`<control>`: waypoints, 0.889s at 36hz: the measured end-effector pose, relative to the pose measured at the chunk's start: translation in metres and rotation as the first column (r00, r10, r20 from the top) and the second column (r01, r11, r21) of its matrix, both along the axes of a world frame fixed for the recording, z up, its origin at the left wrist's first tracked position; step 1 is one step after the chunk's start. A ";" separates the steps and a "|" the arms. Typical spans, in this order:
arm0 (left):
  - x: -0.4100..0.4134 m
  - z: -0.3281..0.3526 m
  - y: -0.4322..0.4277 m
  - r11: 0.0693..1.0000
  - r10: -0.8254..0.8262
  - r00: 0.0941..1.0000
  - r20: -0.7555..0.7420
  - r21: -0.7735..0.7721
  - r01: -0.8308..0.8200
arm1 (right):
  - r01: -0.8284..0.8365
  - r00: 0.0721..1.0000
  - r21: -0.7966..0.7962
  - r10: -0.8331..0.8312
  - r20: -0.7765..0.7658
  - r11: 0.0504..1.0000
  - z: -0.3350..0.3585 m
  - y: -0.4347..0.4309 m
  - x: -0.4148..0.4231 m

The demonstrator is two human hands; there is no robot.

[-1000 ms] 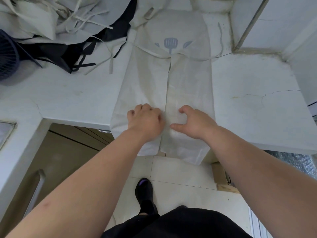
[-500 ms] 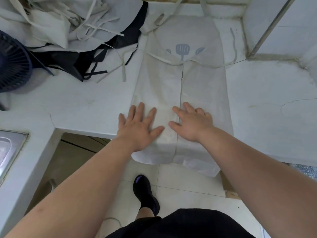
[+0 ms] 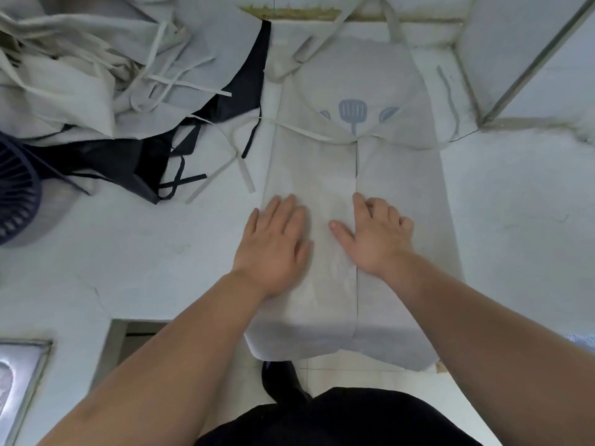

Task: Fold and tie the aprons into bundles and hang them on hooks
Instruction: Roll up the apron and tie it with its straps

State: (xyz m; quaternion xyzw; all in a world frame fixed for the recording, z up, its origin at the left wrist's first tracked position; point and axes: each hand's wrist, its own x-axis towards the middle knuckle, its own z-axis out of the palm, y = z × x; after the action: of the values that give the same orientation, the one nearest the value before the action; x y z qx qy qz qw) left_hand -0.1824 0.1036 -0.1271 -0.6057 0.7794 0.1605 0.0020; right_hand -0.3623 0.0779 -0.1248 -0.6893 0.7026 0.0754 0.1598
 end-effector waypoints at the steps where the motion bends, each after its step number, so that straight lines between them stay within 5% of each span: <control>1: 0.000 -0.003 -0.001 0.996 -0.073 0.997 0.025 0.060 0.072 | -0.013 0.999 -0.007 0.013 -0.029 1.000 -0.004 0.002 -0.001; 11: 0.013 -0.015 -0.017 0.973 -0.213 0.964 0.157 0.125 0.194 | -0.091 0.991 -0.041 0.086 -0.101 0.995 -0.014 0.006 -0.013; 17: 0.016 -0.012 -0.019 0.972 -0.218 0.966 0.139 0.123 0.202 | -0.063 0.998 -0.088 0.062 -0.006 0.994 -0.012 0.007 -0.018; 24: 0.023 -0.007 -0.004 0.986 0.074 0.982 -0.173 -0.134 -0.098 | 0.162 0.985 -0.168 -0.150 0.081 0.972 -0.007 0.015 -0.028; 32: 0.007 0.001 0.026 0.944 0.239 0.946 -0.221 -0.177 -0.280 | 0.163 0.983 -0.208 -0.142 0.113 0.964 0.006 0.041 -0.034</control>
State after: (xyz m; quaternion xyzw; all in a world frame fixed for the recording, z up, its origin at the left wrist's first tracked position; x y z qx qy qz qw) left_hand -0.1751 0.1298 -0.1256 -0.6814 0.7013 0.1366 -0.1587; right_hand -0.3964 0.1188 -0.1192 -0.6491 0.7492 -0.0477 0.1227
